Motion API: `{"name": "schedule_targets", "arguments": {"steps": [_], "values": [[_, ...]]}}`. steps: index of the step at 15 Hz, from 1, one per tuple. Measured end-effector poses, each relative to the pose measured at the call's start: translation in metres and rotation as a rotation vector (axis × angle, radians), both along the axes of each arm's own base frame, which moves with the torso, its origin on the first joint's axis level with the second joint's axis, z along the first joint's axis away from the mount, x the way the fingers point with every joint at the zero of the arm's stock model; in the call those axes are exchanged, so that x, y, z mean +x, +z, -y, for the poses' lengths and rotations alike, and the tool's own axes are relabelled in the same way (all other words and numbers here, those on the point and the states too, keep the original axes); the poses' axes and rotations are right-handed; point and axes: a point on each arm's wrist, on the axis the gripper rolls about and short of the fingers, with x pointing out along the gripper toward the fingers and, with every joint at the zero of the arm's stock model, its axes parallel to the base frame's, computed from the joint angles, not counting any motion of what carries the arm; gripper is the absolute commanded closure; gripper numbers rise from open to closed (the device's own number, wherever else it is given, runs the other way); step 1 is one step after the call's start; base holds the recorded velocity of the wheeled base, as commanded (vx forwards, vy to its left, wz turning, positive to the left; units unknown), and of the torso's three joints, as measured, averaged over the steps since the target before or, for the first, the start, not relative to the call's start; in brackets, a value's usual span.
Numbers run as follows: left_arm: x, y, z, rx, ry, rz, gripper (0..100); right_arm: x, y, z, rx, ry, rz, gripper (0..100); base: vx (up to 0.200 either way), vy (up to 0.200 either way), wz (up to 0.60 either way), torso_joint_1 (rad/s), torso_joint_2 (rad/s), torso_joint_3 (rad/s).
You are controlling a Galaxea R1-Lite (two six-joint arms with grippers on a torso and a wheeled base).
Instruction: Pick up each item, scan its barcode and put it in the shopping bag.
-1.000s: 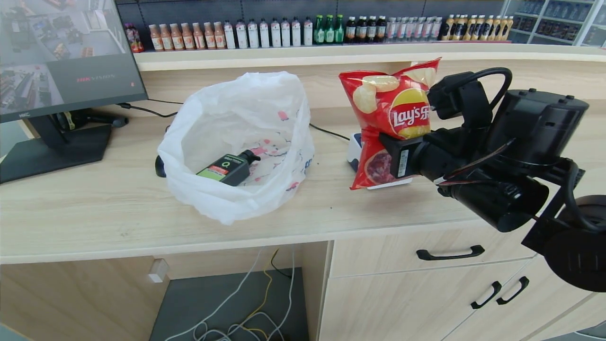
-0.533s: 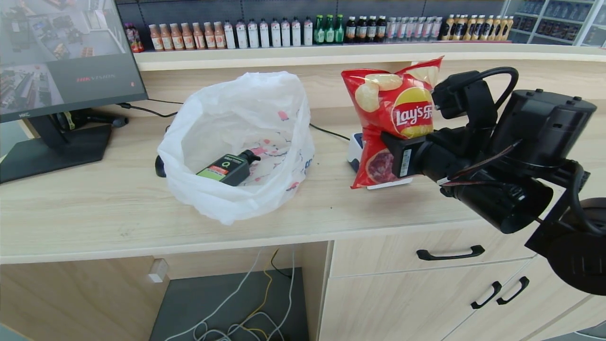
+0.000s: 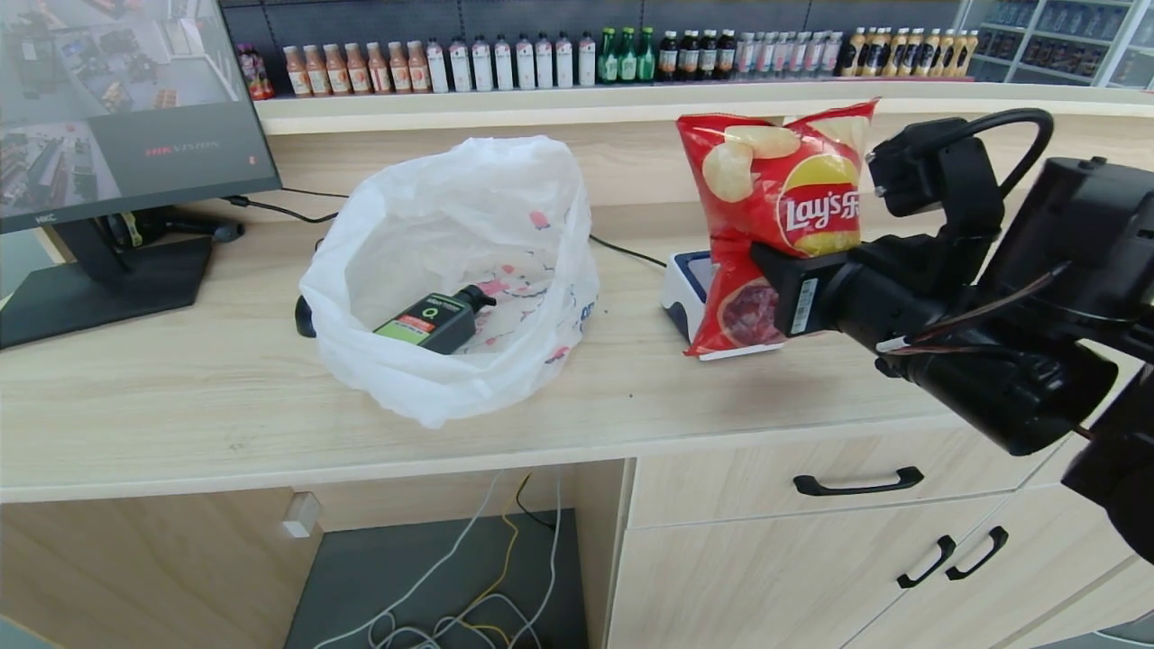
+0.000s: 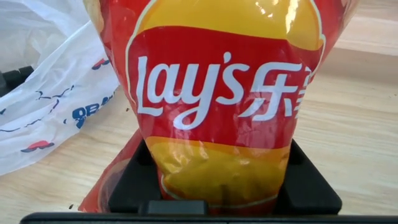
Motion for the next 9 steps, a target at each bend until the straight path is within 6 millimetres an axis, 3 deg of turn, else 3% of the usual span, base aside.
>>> {"name": "schedule_targets", "arguments": {"steps": [5,9], "values": [[0.000,0.000,0.000,0.000,0.000,0.000,0,-0.036,0.029,0.025,0.065,-0.001,0.095,100,0.000,0.000,0.00,0.000,0.00,0.000],[0.000,0.000,0.000,0.000,0.000,0.000,0,-0.050,0.058,0.048,0.238,0.032,0.261,100,0.000,0.000,0.00,0.000,0.00,0.000]]}}
